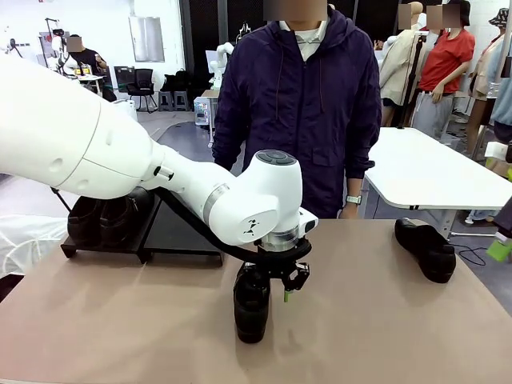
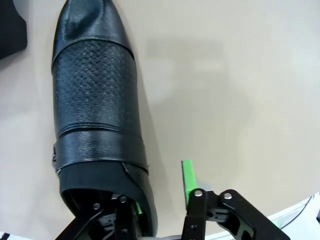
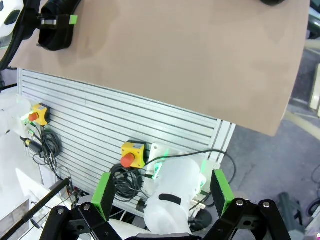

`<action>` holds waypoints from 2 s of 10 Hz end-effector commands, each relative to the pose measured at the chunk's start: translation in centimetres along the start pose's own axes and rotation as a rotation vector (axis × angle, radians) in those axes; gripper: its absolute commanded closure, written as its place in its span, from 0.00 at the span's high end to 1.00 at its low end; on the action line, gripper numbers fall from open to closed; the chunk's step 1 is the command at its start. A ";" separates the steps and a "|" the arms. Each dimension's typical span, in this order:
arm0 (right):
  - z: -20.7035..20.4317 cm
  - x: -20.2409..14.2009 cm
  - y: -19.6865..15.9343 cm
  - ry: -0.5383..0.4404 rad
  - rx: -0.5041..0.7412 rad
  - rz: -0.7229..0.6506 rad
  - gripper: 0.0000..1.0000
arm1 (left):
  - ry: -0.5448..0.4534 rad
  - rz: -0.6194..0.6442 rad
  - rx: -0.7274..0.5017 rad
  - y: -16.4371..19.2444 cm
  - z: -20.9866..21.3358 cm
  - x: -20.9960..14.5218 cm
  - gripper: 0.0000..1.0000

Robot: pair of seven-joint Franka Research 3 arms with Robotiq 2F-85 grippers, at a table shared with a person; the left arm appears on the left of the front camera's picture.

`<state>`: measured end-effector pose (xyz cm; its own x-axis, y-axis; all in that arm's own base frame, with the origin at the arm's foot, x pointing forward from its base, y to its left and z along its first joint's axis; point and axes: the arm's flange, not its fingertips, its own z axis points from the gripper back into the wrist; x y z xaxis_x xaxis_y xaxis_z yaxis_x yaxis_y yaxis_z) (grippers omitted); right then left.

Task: Organize the shoes by placing them on the stand.
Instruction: Place the Shoe from the middle of the table onto the Shoes Stand.

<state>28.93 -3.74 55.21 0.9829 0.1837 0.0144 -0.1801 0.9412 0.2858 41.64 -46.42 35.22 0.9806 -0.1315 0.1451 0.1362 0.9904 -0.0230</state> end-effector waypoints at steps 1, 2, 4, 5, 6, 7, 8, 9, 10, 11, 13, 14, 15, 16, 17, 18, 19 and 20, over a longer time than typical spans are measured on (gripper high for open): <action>0.1 0.0 0.0 0.002 0.012 0.000 1.00 | -0.032 0.026 0.045 -0.5 0.0 0.1 0.00; 0.1 0.0 0.0 0.002 0.012 0.000 1.00 | -0.034 0.027 0.046 -0.4 0.0 0.1 0.00; 0.1 0.0 0.0 0.002 0.012 0.000 1.00 | -0.039 0.030 0.045 -0.3 0.0 0.0 0.00; 0.1 0.0 0.0 0.002 0.012 0.000 1.00 | -0.041 0.032 0.046 -0.1 0.1 -0.1 0.00; 0.1 0.0 0.0 0.002 0.012 0.000 1.00 | -0.043 0.029 0.041 0.0 0.3 -0.2 0.00; 0.1 0.0 0.0 0.002 0.012 0.000 1.00 | -0.045 0.008 0.024 0.2 1.1 -0.2 0.00; 0.1 0.0 0.0 0.002 0.012 0.000 1.00 | -0.060 -0.040 0.021 0.0 2.5 -0.3 0.00; 0.1 0.0 0.0 0.002 0.012 0.000 1.00 | -0.097 -0.144 -0.004 -0.3 6.3 -0.8 0.00; 0.1 0.0 0.0 0.002 0.012 0.000 1.00 | -0.154 -0.248 -0.033 -0.4 10.0 -1.9 0.00; 0.1 0.0 0.0 0.002 0.012 0.000 1.00 | -0.267 -0.297 -0.016 0.0 13.4 -3.4 0.00; 0.1 0.0 0.0 0.002 0.012 0.000 1.00 | -0.455 -0.172 0.048 2.9 16.0 -4.0 0.00; 0.1 0.0 0.0 0.002 0.012 0.000 1.00 | -0.517 -0.085 0.080 5.3 16.6 -3.8 0.00; 0.1 0.0 0.0 0.002 0.012 0.000 1.00 | -0.585 0.004 0.126 7.8 17.2 -4.0 0.00; 0.1 0.0 0.0 0.002 0.012 0.000 1.00 | -0.690 0.138 0.215 12.2 18.1 -4.4 0.00; 0.1 0.0 0.0 0.002 0.012 0.000 1.00 | -0.732 0.212 0.253 15.3 18.6 -4.8 0.00; 0.1 0.0 0.0 0.002 0.012 0.000 1.00 | -0.756 0.246 0.262 18.0 19.1 -5.0 0.00; 0.1 0.0 0.0 0.002 0.012 0.000 1.00 | -0.767 0.291 0.302 20.6 19.2 -4.9 0.00; 0.1 0.0 0.0 0.002 0.012 0.000 1.00 | -0.725 0.264 0.262 22.5 19.1 -4.5 0.00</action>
<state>28.93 -3.78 55.20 0.9830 0.1829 0.0141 -0.1792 0.9411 0.2866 37.74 -22.77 53.14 0.6258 0.1047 0.7730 -0.2553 0.9639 0.0761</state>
